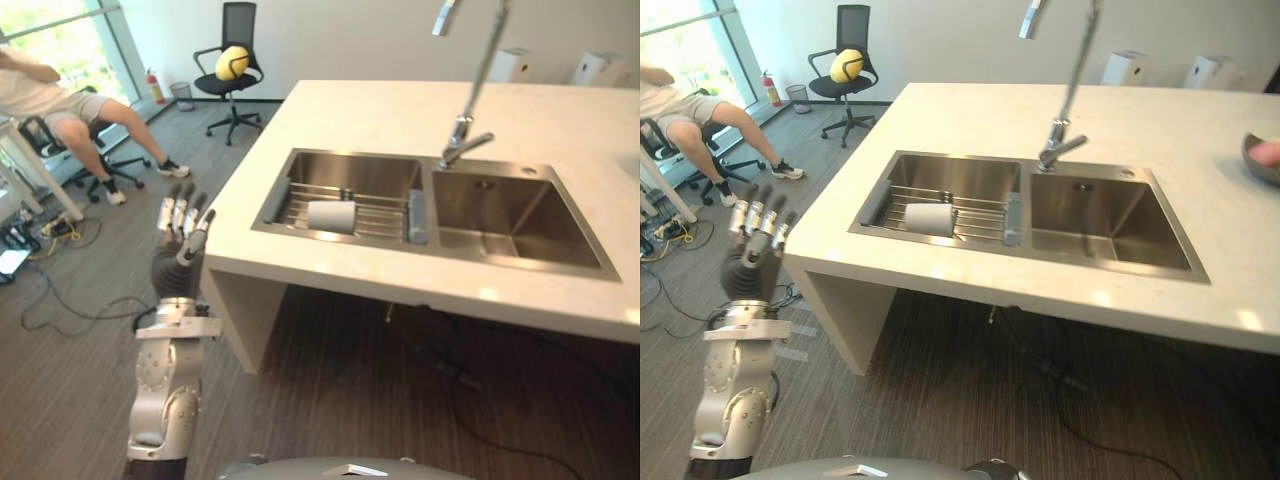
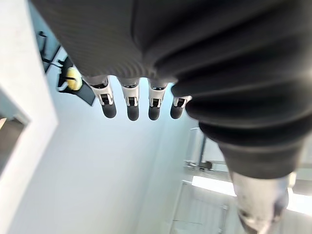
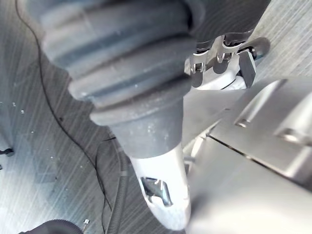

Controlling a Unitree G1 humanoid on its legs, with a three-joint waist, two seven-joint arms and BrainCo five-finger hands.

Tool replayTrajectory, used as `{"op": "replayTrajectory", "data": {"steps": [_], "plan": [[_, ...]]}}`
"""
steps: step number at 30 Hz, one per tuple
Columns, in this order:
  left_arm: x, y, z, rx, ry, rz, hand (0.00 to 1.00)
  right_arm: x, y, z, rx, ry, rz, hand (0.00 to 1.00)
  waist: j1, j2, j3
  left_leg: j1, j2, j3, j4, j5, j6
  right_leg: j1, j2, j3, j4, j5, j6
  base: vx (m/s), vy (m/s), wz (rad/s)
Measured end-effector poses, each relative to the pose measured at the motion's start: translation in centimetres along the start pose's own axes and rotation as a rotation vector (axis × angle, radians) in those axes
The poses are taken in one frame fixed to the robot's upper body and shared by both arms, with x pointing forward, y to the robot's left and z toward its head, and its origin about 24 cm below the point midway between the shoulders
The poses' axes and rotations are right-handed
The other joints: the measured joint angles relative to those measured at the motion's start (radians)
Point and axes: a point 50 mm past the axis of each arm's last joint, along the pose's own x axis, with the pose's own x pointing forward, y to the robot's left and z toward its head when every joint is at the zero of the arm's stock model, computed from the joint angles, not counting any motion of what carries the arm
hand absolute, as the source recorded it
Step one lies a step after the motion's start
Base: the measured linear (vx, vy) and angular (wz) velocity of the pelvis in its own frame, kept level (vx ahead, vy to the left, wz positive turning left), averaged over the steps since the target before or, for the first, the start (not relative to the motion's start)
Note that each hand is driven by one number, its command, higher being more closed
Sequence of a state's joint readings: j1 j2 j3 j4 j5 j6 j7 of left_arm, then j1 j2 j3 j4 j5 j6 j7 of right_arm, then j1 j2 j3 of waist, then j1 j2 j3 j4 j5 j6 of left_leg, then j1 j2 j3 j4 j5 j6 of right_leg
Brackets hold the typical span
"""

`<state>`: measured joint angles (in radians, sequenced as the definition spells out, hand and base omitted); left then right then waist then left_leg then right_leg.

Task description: Walk over to the sink, pick up the cup, carry it to the dishwasher, place the cup inside the dishwasher, then close the dishwasher door

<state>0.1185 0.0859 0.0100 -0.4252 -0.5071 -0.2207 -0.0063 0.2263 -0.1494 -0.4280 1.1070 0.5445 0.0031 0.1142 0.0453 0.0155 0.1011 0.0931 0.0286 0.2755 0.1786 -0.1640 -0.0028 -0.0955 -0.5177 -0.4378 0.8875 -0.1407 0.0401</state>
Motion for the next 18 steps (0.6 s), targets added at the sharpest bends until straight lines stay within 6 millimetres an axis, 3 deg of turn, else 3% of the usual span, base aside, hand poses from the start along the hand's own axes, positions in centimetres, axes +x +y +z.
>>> {"op": "replayTrajectory", "data": {"steps": [1, 2, 4, 6, 8, 10, 11, 12, 13, 15, 16, 17, 18], "plan": [[0.1, 0.2, 0.2, 0.005, -0.015, 0.009, 0.00, 0.0, -0.1, -0.1, 0.017, 0.002, 0.001, 0.00, 0.001, -0.003, 0.003, 0.011, 0.004, -0.004, -0.012, 0.005, 0.007, -0.015, 0.020, -0.005, -0.011, -0.034, 0.008, 0.31, 0.054, 0.21], [0.2, 0.7, 0.4, 0.019, -0.032, 0.026, 0.00, 0.0, -0.2, -0.2, 0.031, 0.003, 0.008, 0.00, 0.002, -0.004, 0.013, 0.034, 0.017, -0.009, -0.033, 0.013, -0.006, -0.035, 0.071, -0.016, -0.099, -0.073, 0.023, 0.24, 0.026, 0.19], [0.6, 1.2, 0.4, 0.041, -0.039, 0.052, 0.00, -0.1, -0.2, -0.5, 0.043, 0.006, 0.016, 0.00, -0.007, -0.004, 0.016, 0.053, 0.029, -0.021, -0.060, 0.021, -0.018, -0.074, 0.142, -0.001, -0.294, -0.064, 0.044, 0.25, -0.022, 0.35], [1.3, 1.8, 0.9, 0.073, -0.066, 0.079, 0.00, -0.1, 0.0, -1.1, 0.034, 0.029, 0.020, 0.00, -0.013, -0.005, 0.023, 0.074, 0.034, -0.049, -0.080, 0.019, -0.034, -0.111, 0.178, 0.052, -0.425, 0.017, 0.059, 0.30, -0.137, 0.47], [2.0, 2.3, 2.0, 0.111, -0.112, 0.082, 0.00, -0.4, -0.2, -2.9, 0.066, 0.097, 0.007, 0.00, -0.014, -0.036, 0.030, 0.103, 0.029, -0.086, -0.073, -0.016, -0.079, -0.099, 0.200, 0.077, -0.523, 0.185, 0.041, 0.27, -0.242, 0.48], [1.9, 2.5, 1.7, 0.092, -0.111, 0.104, 0.00, -0.6, -1.2, -3.0, 0.092, 0.111, -0.022, 0.00, -0.011, 0.015, 0.032, 0.105, 0.103, -0.102, -0.021, -0.073, -0.112, -0.052, 0.253, 0.030, -0.518, 0.105, 0.029, 0.24, -0.313, 0.28], [1.8, 2.3, 1.6, 0.085, -0.110, 0.095, 0.00, -0.6, -1.4, -2.6, 0.099, 0.102, -0.026, 0.00, -0.003, 0.053, 0.028, 0.103, 0.144, -0.104, -0.003, -0.098, -0.109, -0.047, 0.284, 0.011, -0.501, 0.061, 0.022, 0.28, -0.284, 0.17], [1.8, 2.2, 1.6, 0.081, -0.109, 0.079, 0.00, -0.5, -1.4, -2.3, 0.099, 0.099, -0.025, 0.00, -0.001, 0.074, 0.023, 0.099, 0.166, -0.097, 0.028, -0.090, -0.105, -0.045, 0.302, 0.003, -0.490, 0.029, 0.019, 0.26, -0.219, 0.12], [1.9, 2.1, 1.5, 0.078, -0.107, 0.070, 0.00, -0.5, -1.3, -2.3, 0.098, 0.098, -0.023, 0.00, -0.004, 0.073, 0.024, 0.079, 0.173, -0.082, 0.082, -0.080, -0.091, -0.042, 0.305, 0.001, -0.490, 0.021, 0.015, 0.24, -0.237, 0.13], [1.9, 1.7, 1.3, 0.066, -0.097, 0.033, 0.00, -0.4, -1.3, -2.1, 0.087, 0.114, -0.021, 0.00, -0.007, 0.079, 0.031, -0.067, 0.240, -0.074, 0.409, -0.018, -0.040, 0.032, 0.344, -0.012, -0.571, 0.023, 0.000, 0.20, -0.236, 0.02], [1.9, 1.6, 1.2, 0.061, -0.091, 0.025, 0.00, -0.4, -1.3, -2.1, 0.096, 0.119, -0.025, 0.00, -0.005, 0.085, 0.036, -0.115, 0.280, -0.078, 0.521, -0.003, -0.050, 0.076, 0.367, -0.016, -0.616, 0.034, -0.018, 0.25, -0.193, -0.23], [1.9, 1.7, 1.1, 0.062, -0.079, 0.016, 0.00, -0.4, -1.3, -2.1, 0.122, 0.122, -0.023, 0.00, -0.001, 0.079, 0.036, -0.142, 0.301, -0.052, 0.586, -0.033, -0.053, 0.124, 0.380, -0.016, -0.662, 0.045, -0.021, 0.26, -0.145, -0.37], [2.0, 1.7, 0.7, 0.064, -0.063, 0.005, 0.00, -0.3, -1.2, -1.8, 0.135, 0.112, -0.020, 0.00, -0.003, 0.067, 0.037, -0.149, 0.290, -0.018, 0.540, -0.062, -0.053, 0.163, 0.379, -0.005, -0.706, 0.063, -0.008, 0.27, -0.126, -0.41]]}}
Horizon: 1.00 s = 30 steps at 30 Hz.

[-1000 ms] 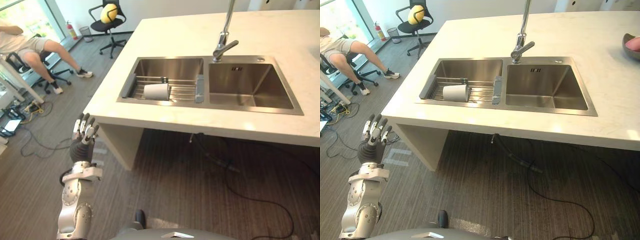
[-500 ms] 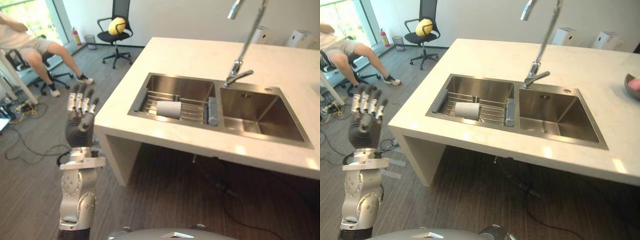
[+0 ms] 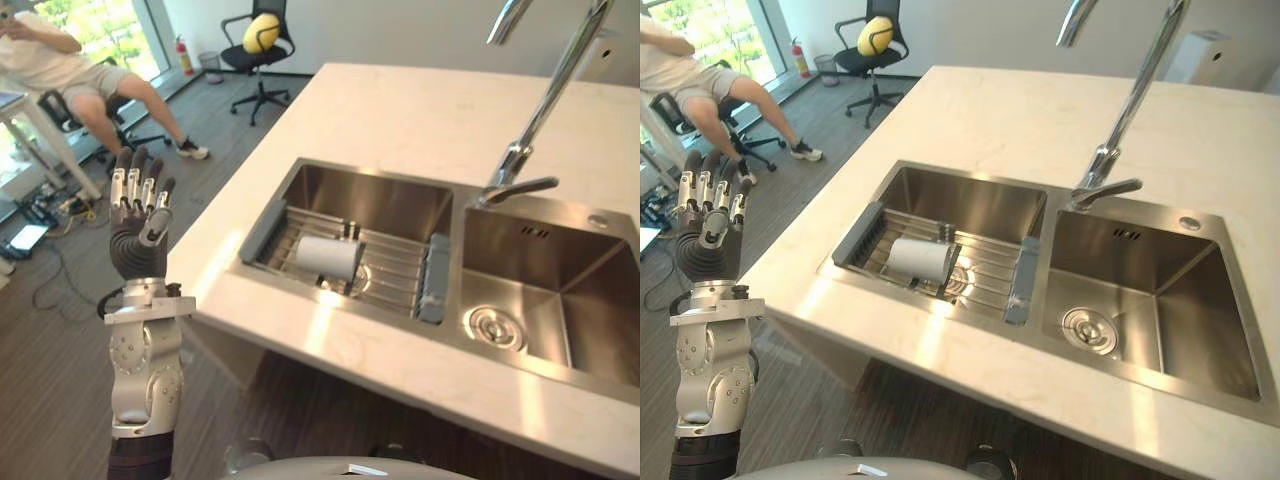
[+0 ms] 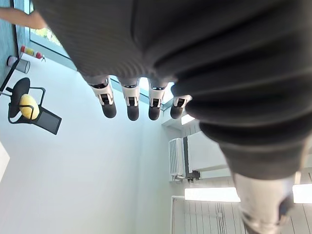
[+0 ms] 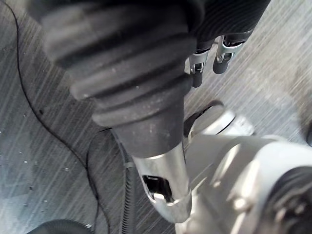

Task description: Walk over to the sink, pick up the cup, carry it to the dishwasher, place the cup inside the dishwasher, then close the dishwasher door

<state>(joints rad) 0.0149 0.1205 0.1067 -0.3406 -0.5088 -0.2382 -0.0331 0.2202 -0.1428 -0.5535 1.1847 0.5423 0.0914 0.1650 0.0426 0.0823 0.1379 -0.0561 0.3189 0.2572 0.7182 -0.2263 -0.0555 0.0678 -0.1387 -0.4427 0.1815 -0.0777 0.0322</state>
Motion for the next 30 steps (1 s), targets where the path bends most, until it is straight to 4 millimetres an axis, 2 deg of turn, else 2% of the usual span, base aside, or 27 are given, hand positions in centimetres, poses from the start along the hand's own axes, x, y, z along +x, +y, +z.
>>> {"op": "replayTrajectory", "data": {"steps": [1, 2, 3, 4, 5, 7, 8, 10, 11, 13, 16, 20, 25, 30], "plan": [[0.0, -0.1, -0.1, -0.002, 0.005, -0.010, 0.00, 0.0, 0.1, 0.3, -0.002, -0.007, 0.003, 0.00, 0.000, -0.003, 0.001, -0.004, -0.015, 0.002, -0.049, -0.006, -0.003, 0.014, -0.001, 0.008, -0.023, 0.006, 0.004, 0.17, -0.045, -0.46], [0.0, -0.6, -0.2, -0.010, 0.008, -0.041, 0.00, 0.1, 0.4, 1.0, -0.010, -0.024, 0.011, 0.00, 0.005, -0.005, 0.000, -0.011, -0.053, -0.023, -0.180, -0.002, -0.012, 0.023, -0.009, 0.029, -0.050, 0.019, 0.017, 0.21, 0.053, -0.53], [0.0, -1.2, -0.4, -0.022, 0.015, -0.075, 0.00, 0.2, 0.8, 1.6, -0.033, -0.044, 0.018, 0.00, 0.009, -0.002, -0.002, -0.009, -0.097, -0.061, -0.341, 0.053, -0.028, 0.017, -0.021, 0.052, -0.056, 0.028, 0.030, 0.22, 0.082, -0.58], [0.0, -1.5, -0.6, -0.027, 0.021, -0.090, 0.00, 0.2, 0.9, 1.9, -0.043, -0.054, 0.018, 0.00, 0.009, 0.007, -0.007, -0.007, -0.112, -0.071, -0.429, 0.132, -0.031, 0.015, -0.020, 0.058, -0.062, 0.033, 0.040, 0.29, 0.146, -0.50], [0.0, -2.2, -0.9, -0.014, 0.034, -0.122, 0.00, 0.3, 0.9, 2.5, -0.051, -0.073, 0.015, 0.00, 0.005, 0.031, -0.015, 0.003, -0.121, -0.073, -0.536, 0.255, -0.061, 0.013, -0.010, 0.075, -0.072, 0.038, 0.063, 0.26, 0.144, -0.29], [0.4, -3.1, -1.2, -0.008, 0.054, -0.166, 0.00, 0.4, 1.5, 2.1, -0.041, -0.080, 0.018, 0.00, -0.007, 0.028, -0.026, 0.071, -0.164, -0.060, -0.677, 0.264, -0.056, 0.005, -0.039, 0.081, -0.083, 0.042, 0.090, 0.19, 0.161, -0.08], [0.5, -3.6, -1.4, -0.007, 0.072, -0.196, 0.00, 0.5, 2.4, 1.5, -0.031, -0.078, 0.034, 0.00, -0.014, 0.009, -0.022, 0.079, -0.193, -0.050, -0.722, 0.284, -0.043, -0.002, -0.063, 0.087, -0.091, 0.048, 0.102, 0.07, 0.132, 0.02], [0.3, -4.0, -2.2, -0.001, 0.135, -0.223, 0.00, 0.7, 3.2, 0.5, -0.030, -0.056, 0.040, 0.00, -0.015, -0.010, -0.017, 0.080, -0.221, -0.034, -0.743, 0.287, -0.036, -0.010, -0.086, 0.101, -0.107, 0.062, 0.120, 0.07, 0.130, -0.07], [0.1, -3.8, -3.1, 0.011, 0.187, -0.223, 0.00, 0.7, 3.5, 0.2, -0.036, -0.052, 0.045, 0.00, -0.018, -0.013, -0.016, 0.087, -0.230, -0.031, -0.748, 0.286, -0.032, -0.002, -0.092, 0.102, -0.123, 0.071, 0.114, 0.06, 0.100, -0.13], [-0.5, -2.9, -4.7, 0.038, 0.279, -0.179, 0.00, 0.7, 3.6, 0.6, -0.072, -0.069, 0.032, 0.00, -0.025, -0.014, -0.017, 0.119, -0.239, -0.012, -0.771, 0.286, -0.030, 0.011, -0.097, 0.106, -0.138, 0.077, 0.119, 0.03, 0.057, -0.19], [-1.4, -2.5, -6.1, 0.059, 0.346, -0.165, 0.00, 0.7, 3.8, 1.3, -0.089, -0.100, 0.022, 0.00, -0.036, -0.011, -0.018, 0.135, -0.237, -0.009, -0.791, 0.290, -0.026, 0.019, -0.088, 0.107, -0.144, 0.075, 0.116, 0.00, -0.005, -0.09], [-2.7, -2.8, -7.7, 0.167, 0.422, -0.247, 0.00, 0.7, 4.1, 1.4, -0.133, -0.077, 0.004, 0.00, -0.045, -0.013, -0.018, 0.145, -0.217, 0.004, -0.797, 0.295, -0.031, 0.028, -0.064, 0.109, -0.161, 0.072, 0.103, -0.03, -0.035, -0.06], [-2.7, -3.4, -7.5, 0.429, 0.344, -0.396, 0.00, 0.7, 4.7, 1.4, -0.183, -0.062, 0.023, 0.00, -0.052, -0.016, -0.023, 0.158, -0.200, 0.026, -0.803, 0.289, -0.044, 0.038, -0.041, 0.131, -0.197, 0.090, 0.095, -0.01, -0.029, -0.16], [-1.3, -4.4, -6.8, 0.637, 0.220, -0.525, 0.00, 0.7, 5.2, 1.1, -0.180, -0.054, 0.059, 0.00, -0.064, -0.019, -0.030, 0.164, -0.196, 0.064, -0.803, 0.280, -0.049, 0.038, -0.033, 0.159, -0.232, 0.113, 0.096, 0.01, -0.005, -0.18]]}}
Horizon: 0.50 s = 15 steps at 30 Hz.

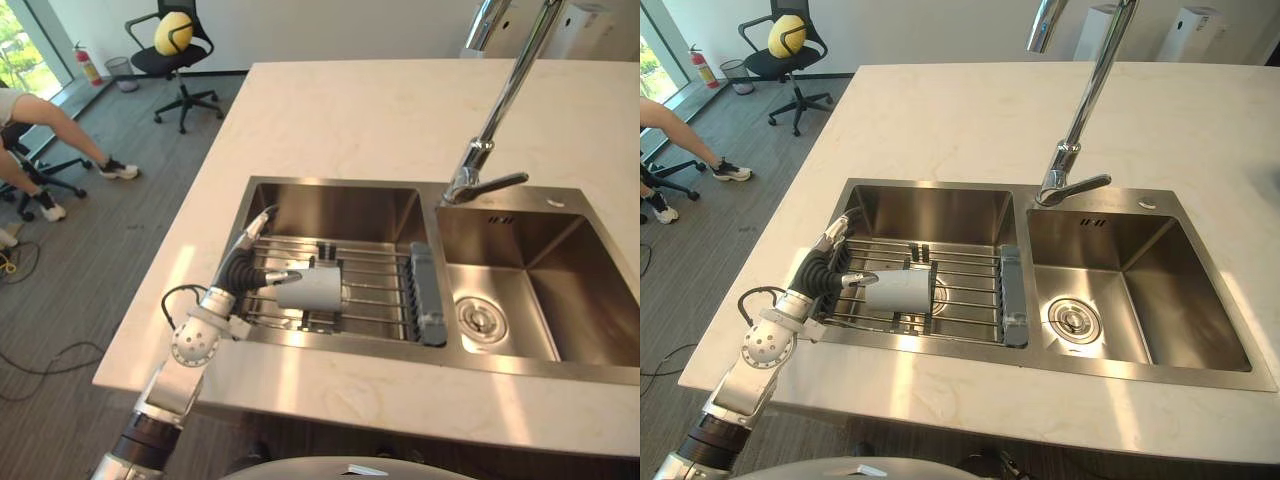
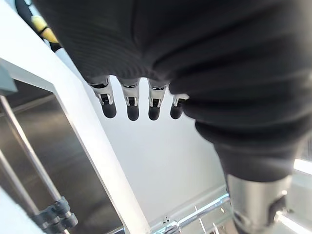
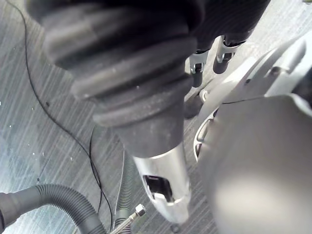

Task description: Walk over to the sink, pick up the cup, carry it to the dishwasher, place the cup inside the dishwasher, then close the dishwasher door

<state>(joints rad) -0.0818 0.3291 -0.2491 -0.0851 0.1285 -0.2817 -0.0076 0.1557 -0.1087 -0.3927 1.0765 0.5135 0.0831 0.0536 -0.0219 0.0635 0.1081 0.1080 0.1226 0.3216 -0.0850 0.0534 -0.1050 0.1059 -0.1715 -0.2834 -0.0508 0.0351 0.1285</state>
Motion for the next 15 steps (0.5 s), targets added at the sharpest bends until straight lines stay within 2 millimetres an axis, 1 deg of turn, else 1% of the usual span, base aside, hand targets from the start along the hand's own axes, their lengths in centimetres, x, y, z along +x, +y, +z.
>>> {"op": "replayTrajectory", "data": {"steps": [1, 3, 6, 7, 9, 12, 15], "plan": [[0.2, 0.1, 0.1, 0.031, -0.012, -0.007, 0.00, 0.0, 0.0, 0.0, 0.008, 0.000, 0.003, 0.00, -0.004, 0.000, 0.000, 0.000, 0.000, 0.004, 0.000, -0.001, 0.000, 0.000, 0.000, 0.003, -0.004, 0.007, 0.006, 0.02, 0.002, -0.17], [0.7, 0.2, 0.1, 0.133, -0.034, -0.058, 0.00, 0.0, 0.0, 0.0, 0.035, 0.000, 0.006, 0.00, -0.015, -0.004, -0.002, 0.003, 0.000, 0.018, 0.000, -0.006, -0.003, -0.002, 0.002, 0.020, -0.017, 0.015, 0.006, 0.02, 0.003, -0.20], [0.6, -0.3, -0.6, 0.204, -0.019, -0.131, 0.00, 0.0, -0.3, 0.1, 0.049, -0.004, 0.004, 0.00, -0.025, -0.011, -0.007, 0.018, 0.000, 0.047, 0.000, -0.017, -0.006, -0.002, 0.004, 0.046, -0.026, 0.020, 0.005, 0.01, 0.003, -0.29], [0.6, -0.7, -0.9, 0.234, -0.009, -0.171, 0.00, -0.1, -0.5, 0.1, 0.051, -0.006, 0.001, 0.00, -0.036, -0.015, -0.011, 0.020, -0.001, 0.055, 0.000, -0.019, -0.005, -0.004, 0.004, 0.051, -0.028, 0.021, 0.004, 0.01, 0.002, -0.17], [0.5, -1.2, -1.6, 0.259, 0.012, -0.220, 0.00, -0.2, -1.0, 0.1, 0.059, -0.005, -0.011, 0.00, -0.044, -0.020, -0.010, 0.028, -0.001, 0.066, 0.000, -0.025, -0.006, -0.005, 0.004, 0.055, -0.028, 0.023, 0.002, 0.00, 0.001, -0.21], [0.0, -2.0, -2.7, 0.289, 0.073, -0.281, 0.00, -0.5, -2.4, -0.3, 0.110, -0.003, -0.039, 0.00, -0.055, -0.022, -0.010, 0.038, 0.000, 0.087, 0.000, -0.033, -0.009, -0.007, 0.004, 0.060, -0.028, 0.023, 0.002, 0.00, -0.003, -0.18], [-0.5, -1.5, -4.2, 0.321, 0.147, -0.300, 0.00, -0.8, -3.4, -0.7, 0.345, 0.000, -0.045, 0.00, -0.070, -0.022, -0.010, 0.046, 0.000, 0.096, 0.002, -0.040, -0.011, -0.007, 0.004, 0.061, -0.028, 0.023, 0.002, 0.01, -0.009, -0.12]]}}
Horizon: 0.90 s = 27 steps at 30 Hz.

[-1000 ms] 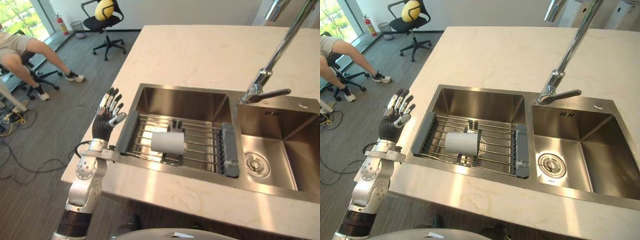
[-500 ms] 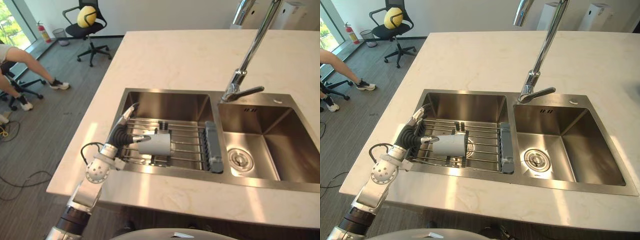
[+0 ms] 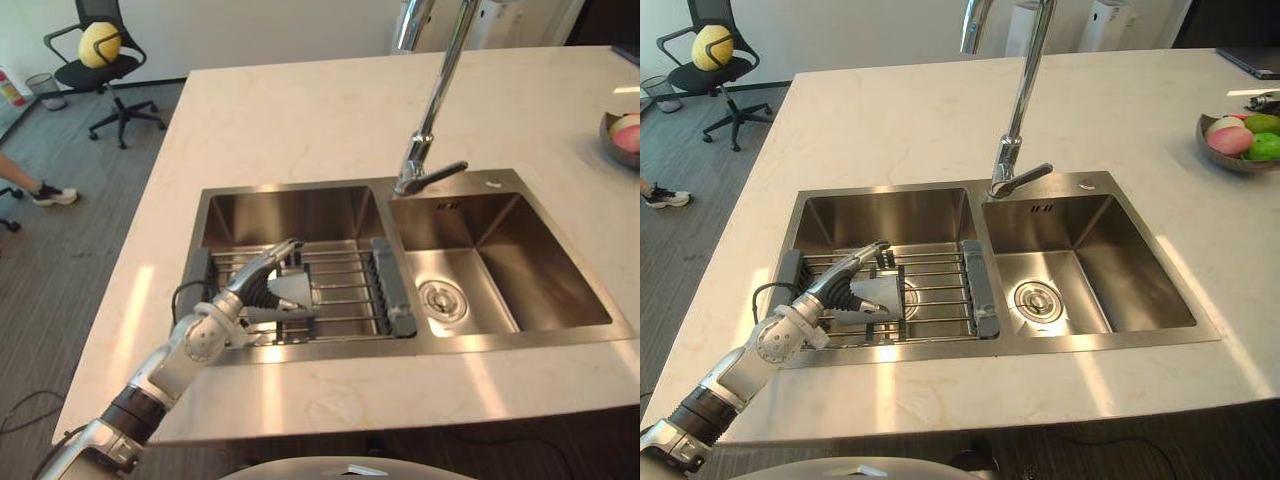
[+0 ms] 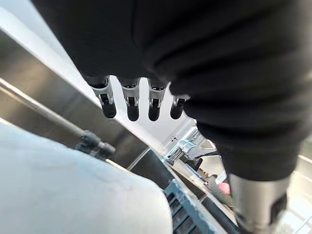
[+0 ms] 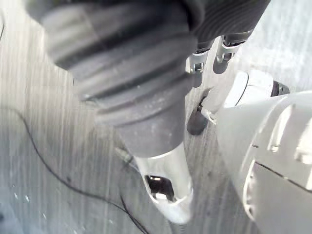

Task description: Walk over to the sink, pick up the cup, carry it to the dishwasher, place the cup inside the dishwasher, then close the dishwasher door

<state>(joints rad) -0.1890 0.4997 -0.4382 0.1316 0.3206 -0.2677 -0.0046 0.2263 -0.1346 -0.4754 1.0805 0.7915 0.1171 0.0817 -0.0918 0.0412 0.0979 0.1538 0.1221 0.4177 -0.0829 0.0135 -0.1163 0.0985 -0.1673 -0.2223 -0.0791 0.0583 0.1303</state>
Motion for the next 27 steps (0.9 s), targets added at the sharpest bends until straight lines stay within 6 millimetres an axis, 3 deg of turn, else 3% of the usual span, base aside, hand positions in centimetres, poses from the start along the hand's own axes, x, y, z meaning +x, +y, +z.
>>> {"op": "replayTrajectory", "data": {"steps": [8, 18, 19, 27], "plan": [[-0.9, -0.8, -3.6, 0.091, 0.183, -0.160, 0.00, -0.1, -0.3, 0.6, 0.075, -0.035, 0.029, 0.00, -0.002, -0.003, 0.000, 0.002, 0.000, 0.022, 0.004, -0.006, 0.000, -0.014, -0.001, -0.012, 0.002, 0.007, -0.008, -0.01, -0.011, -0.09], [-0.2, -1.5, -3.4, 0.168, 0.179, -0.277, 0.00, -0.1, 0.0, 0.6, 0.055, -0.031, 0.038, 0.00, -0.006, -0.007, -0.006, 0.002, -0.001, 0.017, 0.004, -0.006, 0.000, -0.014, -0.003, -0.042, 0.009, 0.007, -0.008, -0.01, -0.005, 0.00], [-0.2, -1.7, -3.5, 0.173, 0.186, -0.282, 1.00, 0.0, 0.2, 0.7, 0.054, -0.034, 0.044, 0.00, -0.007, -0.008, -0.008, 0.002, -0.001, 0.016, 0.004, -0.006, 0.000, -0.014, -0.004, -0.047, 0.010, 0.007, -0.008, 0.00, 0.000, 0.00], [0.1, -2.0, -3.5, 0.248, 0.190, -0.318, 1.00, 0.1, 0.5, 1.2, 0.011, -0.046, 0.052, 0.00, -0.016, -0.012, -0.012, -0.003, -0.005, -0.009, 0.004, -0.003, 0.005, -0.011, -0.014, -0.089, 0.030, -0.002, -0.002, -0.02, -0.013, 0.08]]}}
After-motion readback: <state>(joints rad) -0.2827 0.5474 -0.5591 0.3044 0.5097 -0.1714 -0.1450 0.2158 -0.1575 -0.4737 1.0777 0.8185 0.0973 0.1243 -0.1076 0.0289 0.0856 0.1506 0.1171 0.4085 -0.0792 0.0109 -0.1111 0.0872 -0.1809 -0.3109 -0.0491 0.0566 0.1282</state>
